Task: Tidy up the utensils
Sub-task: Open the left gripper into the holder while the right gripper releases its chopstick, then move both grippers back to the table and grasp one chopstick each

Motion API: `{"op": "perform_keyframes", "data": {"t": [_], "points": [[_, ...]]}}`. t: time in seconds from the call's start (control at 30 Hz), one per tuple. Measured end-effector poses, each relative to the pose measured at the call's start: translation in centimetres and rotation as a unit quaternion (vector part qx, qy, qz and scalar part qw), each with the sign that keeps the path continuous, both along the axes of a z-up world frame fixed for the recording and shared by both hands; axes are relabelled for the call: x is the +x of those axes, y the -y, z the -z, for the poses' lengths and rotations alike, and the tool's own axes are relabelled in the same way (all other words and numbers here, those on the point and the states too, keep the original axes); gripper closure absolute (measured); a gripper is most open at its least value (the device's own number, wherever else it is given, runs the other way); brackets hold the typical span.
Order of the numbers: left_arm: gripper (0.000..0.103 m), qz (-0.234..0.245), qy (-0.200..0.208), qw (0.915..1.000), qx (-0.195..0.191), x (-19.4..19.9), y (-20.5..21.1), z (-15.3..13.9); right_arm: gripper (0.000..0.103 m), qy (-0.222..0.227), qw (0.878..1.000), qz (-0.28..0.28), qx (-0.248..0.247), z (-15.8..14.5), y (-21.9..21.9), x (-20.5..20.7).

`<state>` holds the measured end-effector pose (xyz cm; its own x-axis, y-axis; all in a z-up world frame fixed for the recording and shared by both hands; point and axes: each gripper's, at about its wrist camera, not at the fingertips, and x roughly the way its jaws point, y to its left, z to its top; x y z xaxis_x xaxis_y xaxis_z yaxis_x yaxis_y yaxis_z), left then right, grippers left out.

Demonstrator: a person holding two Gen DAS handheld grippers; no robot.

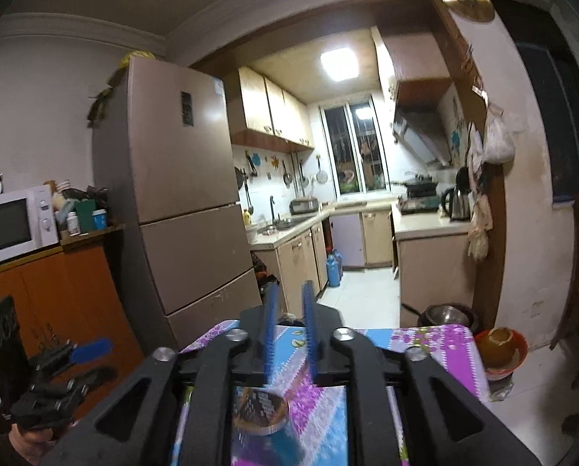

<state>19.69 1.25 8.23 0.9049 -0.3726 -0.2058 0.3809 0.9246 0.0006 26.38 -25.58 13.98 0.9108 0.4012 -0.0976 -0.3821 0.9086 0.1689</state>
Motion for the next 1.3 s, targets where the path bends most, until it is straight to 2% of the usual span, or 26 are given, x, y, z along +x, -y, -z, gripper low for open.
{"op": "perform_keyframes", "data": {"t": [0.1, 0.23, 0.33, 0.43, 0.5, 0.63, 0.73, 0.87, 1.03, 1.07, 1.13, 1.2, 1.3], "points": [[0.047, 0.028, -0.019, 0.9993, 0.014, -5.9, 1.0, 4.2, 0.074, 0.014, 1.000, 0.003, -0.009, 2.0, 1.0, -5.3], [0.047, 0.046, -0.058, 0.9969, 0.027, -13.1, 2.8, 11.2, 0.074, 0.019, 0.999, 0.017, -0.020, 7.1, 1.6, -13.1], [0.047, 0.042, -0.090, 0.9942, 0.042, -16.3, 4.1, 15.7, 0.074, 0.003, 0.999, 0.036, -0.023, 11.8, 1.7, -17.6], [0.047, 0.036, -0.097, 0.9921, 0.071, -18.2, 5.1, 18.4, 0.074, -0.028, 0.998, 0.049, -0.026, 16.1, 1.9, -20.7], [0.048, 0.028, -0.091, 0.9924, 0.078, -18.7, 5.5, 19.0, 0.074, -0.048, 0.997, 0.054, -0.026, 18.5, 2.0, -22.5], [0.066, 0.022, -0.093, 0.9903, 0.101, -18.8, 6.2, 20.5, 0.074, -0.073, 0.994, 0.071, -0.040, 21.9, 2.2, -25.1], [0.069, 0.010, -0.093, 0.9894, 0.111, -18.8, 6.8, 21.3, 0.074, -0.085, 0.993, 0.074, -0.043, 23.4, 2.2, -26.2], [0.069, -0.002, -0.098, 0.9897, 0.105, -18.9, 7.2, 22.3, 0.074, -0.108, 0.992, 0.058, -0.039, 25.1, 1.6, -26.8], [0.069, -0.010, -0.097, 0.9909, 0.094, -19.0, 7.1, 22.6, 0.074, -0.123, 0.991, 0.012, -0.051, 26.5, -2.0, -26.9], [0.070, -0.010, -0.095, 0.9911, 0.092, -19.1, 7.1, 22.7, 0.075, -0.124, 0.991, 0.004, -0.055, 26.9, -2.9, -26.8], [0.080, -0.006, -0.095, 0.9914, 0.090, -19.3, 7.1, 22.6, 0.076, -0.126, 0.990, -0.003, -0.062, 27.2, -4.2, -26.3], [0.082, -0.004, -0.093, 0.9916, 0.090, -19.5, 7.0, 22.7, 0.080, -0.131, 0.989, -0.006, -0.068, 27.6, -5.3, -25.5], [0.084, -0.005, -0.095, 0.9916, 0.087, -19.4, 6.7, 22.7, 0.080, -0.133, 0.988, -0.008, -0.080, 27.9, -6.4, -24.5]]}}
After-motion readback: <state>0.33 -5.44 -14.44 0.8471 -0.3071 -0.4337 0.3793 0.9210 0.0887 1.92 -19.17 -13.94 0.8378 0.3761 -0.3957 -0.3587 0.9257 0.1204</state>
